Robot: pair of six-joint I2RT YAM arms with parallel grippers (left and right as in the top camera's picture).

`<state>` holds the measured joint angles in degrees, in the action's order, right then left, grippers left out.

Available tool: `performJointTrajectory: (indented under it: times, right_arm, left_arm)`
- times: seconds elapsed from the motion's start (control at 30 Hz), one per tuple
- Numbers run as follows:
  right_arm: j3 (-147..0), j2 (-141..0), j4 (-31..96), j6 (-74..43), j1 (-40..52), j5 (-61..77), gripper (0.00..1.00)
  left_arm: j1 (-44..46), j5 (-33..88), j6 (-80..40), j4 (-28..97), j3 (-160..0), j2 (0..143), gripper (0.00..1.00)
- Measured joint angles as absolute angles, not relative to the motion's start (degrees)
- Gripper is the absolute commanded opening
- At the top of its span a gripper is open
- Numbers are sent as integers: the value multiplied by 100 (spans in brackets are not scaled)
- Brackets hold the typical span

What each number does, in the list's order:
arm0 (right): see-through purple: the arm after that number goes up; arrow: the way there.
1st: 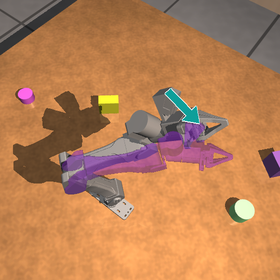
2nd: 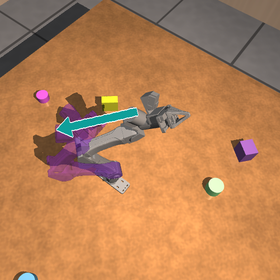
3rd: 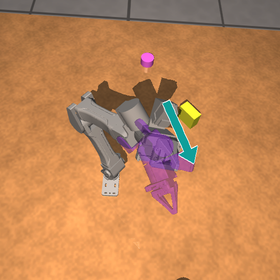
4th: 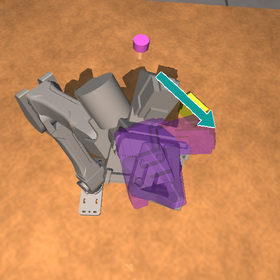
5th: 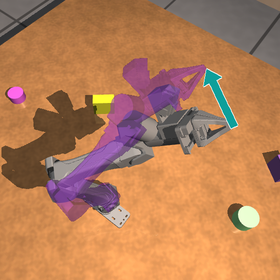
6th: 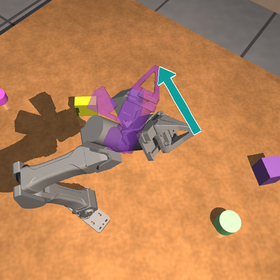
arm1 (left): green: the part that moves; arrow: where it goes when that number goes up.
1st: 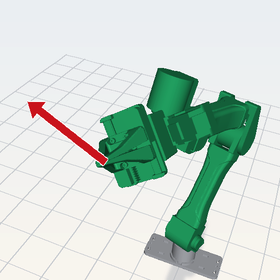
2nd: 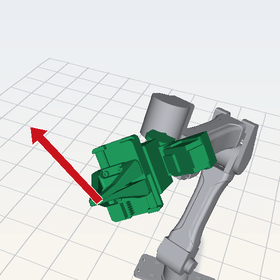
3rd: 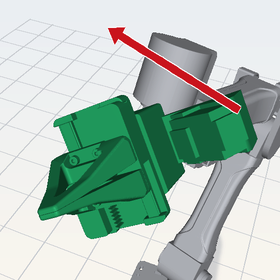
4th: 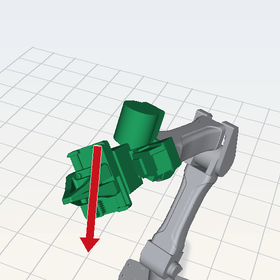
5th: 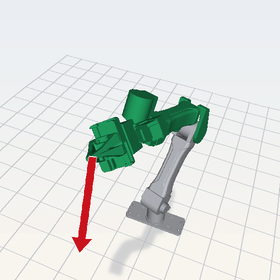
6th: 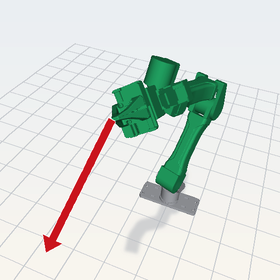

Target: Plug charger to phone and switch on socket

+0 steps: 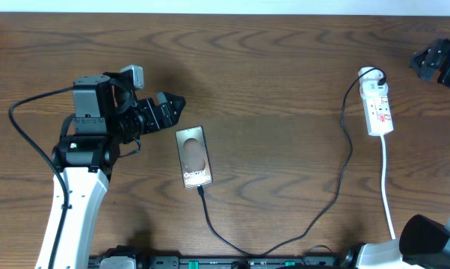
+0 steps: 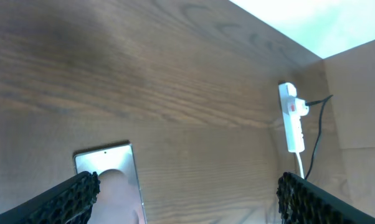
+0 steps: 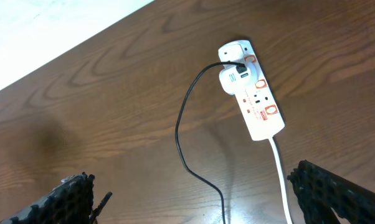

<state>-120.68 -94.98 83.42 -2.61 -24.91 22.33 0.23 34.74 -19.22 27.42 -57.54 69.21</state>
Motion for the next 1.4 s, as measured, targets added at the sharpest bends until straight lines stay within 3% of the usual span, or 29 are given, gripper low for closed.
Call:
performJointTrajectory:
  times: [0.2,0.43,0.9,1.13,1.4]
  right_arm:
    - [-12068,-9498,8344,-261,-2491,2233,99]
    - [-12068,-9498,8346,-261,-2491,2235,99]
    - [-12068,-9498,8350,-279,-2491,2252,99]
    - [-12068,-9498,8350,-281,-2491,2252,99]
    - [-12068,-9498,8353,-281,-2491,2252,99]
  left_arm:
    - [23,2939,-1900,3280,-5728,6678,93]
    - [23,1925,-1900,3133,-4694,5159,93]
    - [-38,1468,-1898,311,-1599,751,93]
    - [-340,1452,-1898,-1363,-191,296,93]
    - [-548,1096,-1483,-552,-38,71,93]
